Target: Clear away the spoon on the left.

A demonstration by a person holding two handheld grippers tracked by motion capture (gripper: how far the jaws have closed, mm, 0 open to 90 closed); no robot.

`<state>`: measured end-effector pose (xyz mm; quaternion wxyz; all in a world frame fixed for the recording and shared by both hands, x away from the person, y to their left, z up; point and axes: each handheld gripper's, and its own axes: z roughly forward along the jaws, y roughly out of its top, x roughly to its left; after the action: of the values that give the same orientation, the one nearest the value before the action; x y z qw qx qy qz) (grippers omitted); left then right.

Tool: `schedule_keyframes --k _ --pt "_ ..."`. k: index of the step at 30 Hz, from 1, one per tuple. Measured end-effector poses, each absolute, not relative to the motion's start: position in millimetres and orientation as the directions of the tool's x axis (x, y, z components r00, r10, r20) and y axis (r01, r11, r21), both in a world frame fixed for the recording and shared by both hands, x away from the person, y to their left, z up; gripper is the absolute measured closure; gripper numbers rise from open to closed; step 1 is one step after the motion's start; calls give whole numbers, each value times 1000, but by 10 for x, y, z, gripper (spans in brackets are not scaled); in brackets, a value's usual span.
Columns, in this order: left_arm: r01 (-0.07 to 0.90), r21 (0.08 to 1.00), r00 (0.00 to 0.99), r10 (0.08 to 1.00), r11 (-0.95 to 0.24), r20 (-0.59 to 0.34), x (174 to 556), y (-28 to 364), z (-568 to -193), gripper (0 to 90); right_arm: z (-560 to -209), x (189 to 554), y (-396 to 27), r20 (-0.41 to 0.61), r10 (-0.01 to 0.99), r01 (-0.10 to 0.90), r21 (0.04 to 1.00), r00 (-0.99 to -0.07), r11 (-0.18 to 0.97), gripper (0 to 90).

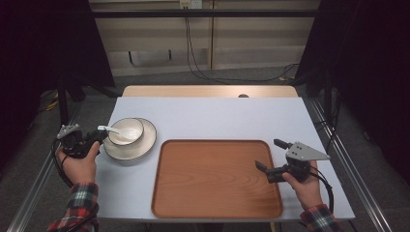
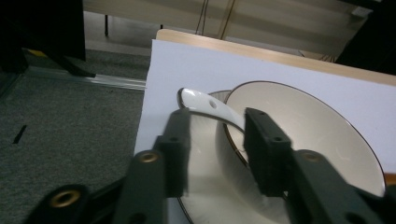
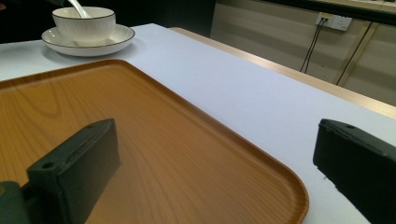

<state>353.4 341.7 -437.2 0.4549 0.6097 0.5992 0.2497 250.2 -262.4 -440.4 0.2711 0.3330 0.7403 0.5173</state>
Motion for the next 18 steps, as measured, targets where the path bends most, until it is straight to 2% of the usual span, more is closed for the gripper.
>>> schedule_keyframes --k 6,14,18 --pt "510 842 142 949 175 -283 3626 3387 -4474 487 -4420 2503 -2574 -78 766 214 938 -638 274 0" --pt "487 848 133 942 208 -307 3723 3353 -4495 488 -4427 2510 -2581 -84 759 212 935 -646 284 0" --pt "488 844 120 940 224 -319 3766 3349 -4503 521 -4424 2510 -2587 -71 758 217 937 -648 274 0"
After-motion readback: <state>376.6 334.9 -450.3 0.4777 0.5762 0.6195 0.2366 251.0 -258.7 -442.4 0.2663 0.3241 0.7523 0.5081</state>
